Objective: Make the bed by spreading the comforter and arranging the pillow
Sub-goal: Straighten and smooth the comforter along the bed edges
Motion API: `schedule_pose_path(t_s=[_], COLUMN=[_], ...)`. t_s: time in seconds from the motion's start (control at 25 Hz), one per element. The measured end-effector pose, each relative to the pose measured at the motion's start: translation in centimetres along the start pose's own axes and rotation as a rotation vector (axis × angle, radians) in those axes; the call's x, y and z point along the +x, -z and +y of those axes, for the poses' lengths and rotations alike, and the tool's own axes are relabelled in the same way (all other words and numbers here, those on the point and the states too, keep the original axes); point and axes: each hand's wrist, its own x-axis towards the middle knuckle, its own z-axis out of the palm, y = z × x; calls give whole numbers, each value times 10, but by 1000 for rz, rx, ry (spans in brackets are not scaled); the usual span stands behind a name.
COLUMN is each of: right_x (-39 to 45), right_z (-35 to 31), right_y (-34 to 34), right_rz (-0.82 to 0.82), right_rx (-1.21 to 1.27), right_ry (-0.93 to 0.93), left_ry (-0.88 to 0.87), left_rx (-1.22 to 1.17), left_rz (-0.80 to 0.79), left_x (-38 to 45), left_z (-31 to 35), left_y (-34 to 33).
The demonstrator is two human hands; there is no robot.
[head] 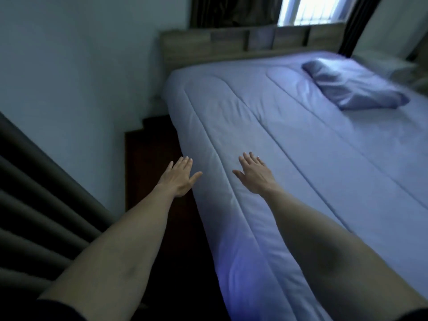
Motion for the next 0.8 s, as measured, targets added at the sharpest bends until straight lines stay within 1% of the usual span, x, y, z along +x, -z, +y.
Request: schedule_pose_path(t_s=[0.12, 0.28, 0.48, 0.6, 0.8], right_x=[70, 155, 283, 351, 446], right_z=[-30, -63, -104, -128, -157], right_y=[57, 89, 103, 103, 108], right_rz=[29, 18, 13, -33, -70], right_rx=[-19, -79, -123, -127, -90], right_ry=[68, 111, 128, 98, 58], left_ry=[58, 112, 135, 119, 100], left_rx=[11, 29, 86, 114, 156], left_rz=[59, 98, 99, 31, 14], left_x=[29, 74, 167, 223, 303], left_z=[-33, -87, -173, -223, -280], left_y=[63, 122, 173, 196, 234])
